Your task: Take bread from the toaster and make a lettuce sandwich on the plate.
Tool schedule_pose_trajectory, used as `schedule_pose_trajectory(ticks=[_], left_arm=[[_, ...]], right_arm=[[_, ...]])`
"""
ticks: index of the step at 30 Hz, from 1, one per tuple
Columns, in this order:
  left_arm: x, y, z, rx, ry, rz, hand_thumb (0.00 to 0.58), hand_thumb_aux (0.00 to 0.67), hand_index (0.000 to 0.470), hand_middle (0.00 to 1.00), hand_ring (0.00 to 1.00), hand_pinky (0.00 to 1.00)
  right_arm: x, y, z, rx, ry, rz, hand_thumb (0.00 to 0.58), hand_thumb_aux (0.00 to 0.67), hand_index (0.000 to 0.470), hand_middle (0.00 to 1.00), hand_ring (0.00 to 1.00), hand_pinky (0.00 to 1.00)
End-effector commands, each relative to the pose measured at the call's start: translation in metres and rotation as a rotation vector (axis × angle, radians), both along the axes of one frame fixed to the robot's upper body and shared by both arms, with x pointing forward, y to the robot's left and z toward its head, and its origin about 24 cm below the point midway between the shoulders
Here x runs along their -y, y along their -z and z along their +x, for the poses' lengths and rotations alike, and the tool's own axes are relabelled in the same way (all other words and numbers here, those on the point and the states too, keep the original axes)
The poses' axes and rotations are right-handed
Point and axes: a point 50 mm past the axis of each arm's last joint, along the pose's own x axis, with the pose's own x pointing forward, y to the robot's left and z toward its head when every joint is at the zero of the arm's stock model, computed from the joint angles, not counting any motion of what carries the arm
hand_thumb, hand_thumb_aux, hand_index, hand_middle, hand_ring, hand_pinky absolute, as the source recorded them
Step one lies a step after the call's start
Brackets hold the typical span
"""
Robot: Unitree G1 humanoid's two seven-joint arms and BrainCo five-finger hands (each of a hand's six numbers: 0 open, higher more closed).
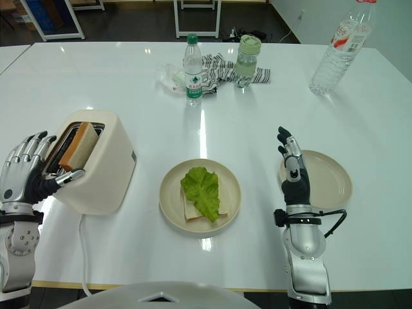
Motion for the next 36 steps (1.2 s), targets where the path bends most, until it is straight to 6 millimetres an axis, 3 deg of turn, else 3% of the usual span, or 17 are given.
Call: schedule_pose_trajectory(ticks=[1,3,4,5,6,7,15,22,23,25,26,31,36], left_arm=[[-0.002,0.008,0.004,-0.040,-0.032,-0.043,0.000,0.000,0.000,0.00,0.00,0.00],[0.001,0.007,0.007,-0.033,-0.021,-0.062,0.000,0.000,0.000,0.00,0.00,0.00],[0.003,0.007,0.007,-0.028,-0.014,-0.067,0.053,0.032,0.022,0.00,0.00,0.00],[0.004,0.006,0.007,-0.021,-0.007,-0.073,0.301,0.205,0.144,0.00,0.00,0.00],[0.006,0.005,0.007,-0.009,0.000,-0.076,0.512,0.441,0.310,0.00,0.00,0.00],[0.008,0.003,0.007,0.004,0.008,-0.078,0.580,0.652,0.457,0.00,0.00,0.00],[0.025,-0.010,0.009,0.166,0.104,-0.049,0.580,0.670,0.470,0.00,0.00,0.00],[0.028,-0.034,0.008,0.392,0.148,-0.007,0.580,0.670,0.470,0.00,0.00,0.00],[0.028,-0.039,0.007,0.430,0.151,-0.001,0.580,0.670,0.470,0.23,0.23,0.23],[0.028,-0.050,0.005,0.522,0.165,0.012,0.580,0.670,0.470,0.78,0.78,0.78],[0.030,-0.056,0.004,0.573,0.180,0.017,0.580,0.670,0.470,1.00,1.00,1.00],[0.055,-0.090,-0.005,0.826,0.368,0.022,0.580,0.670,0.470,1.00,1.00,1.00],[0.091,-0.096,-0.001,0.867,0.562,-0.283,0.580,0.670,0.470,1.00,1.00,1.00]], right_arm=[[0.003,0.002,-0.002,-0.018,0.006,-0.015,0.000,0.000,0.000,0.00,0.00,0.00],[0.003,0.002,-0.002,-0.021,0.007,-0.017,0.000,0.000,0.000,0.00,0.00,0.00],[0.003,0.002,-0.002,-0.021,0.006,-0.017,0.000,0.000,0.000,0.00,0.00,0.00],[0.003,0.002,-0.002,-0.022,0.005,-0.018,0.000,0.000,0.000,0.00,0.00,0.00],[0.003,0.002,-0.002,-0.023,0.006,-0.019,0.000,0.000,0.000,0.00,0.00,0.00],[0.003,0.003,-0.002,-0.025,0.007,-0.020,0.000,0.000,0.000,0.00,0.00,0.00],[0.004,0.004,-0.004,-0.031,0.015,-0.027,0.000,0.000,0.000,0.00,0.00,0.00],[0.003,0.005,-0.003,-0.034,0.018,-0.032,0.000,0.000,0.000,0.00,0.00,0.00],[0.003,0.006,-0.003,-0.035,0.018,-0.032,0.000,0.000,0.000,0.00,0.00,0.00],[0.002,0.006,-0.003,-0.036,0.017,-0.033,0.000,0.000,0.000,0.00,0.00,0.00],[0.002,0.006,-0.003,-0.037,0.017,-0.033,0.000,0.000,0.000,0.00,0.00,0.00],[0.002,0.007,-0.002,-0.037,0.018,-0.033,0.000,0.000,0.000,0.00,0.00,0.00],[0.002,0.007,-0.002,-0.039,0.024,-0.034,0.000,0.000,0.000,0.00,0.00,0.00]])
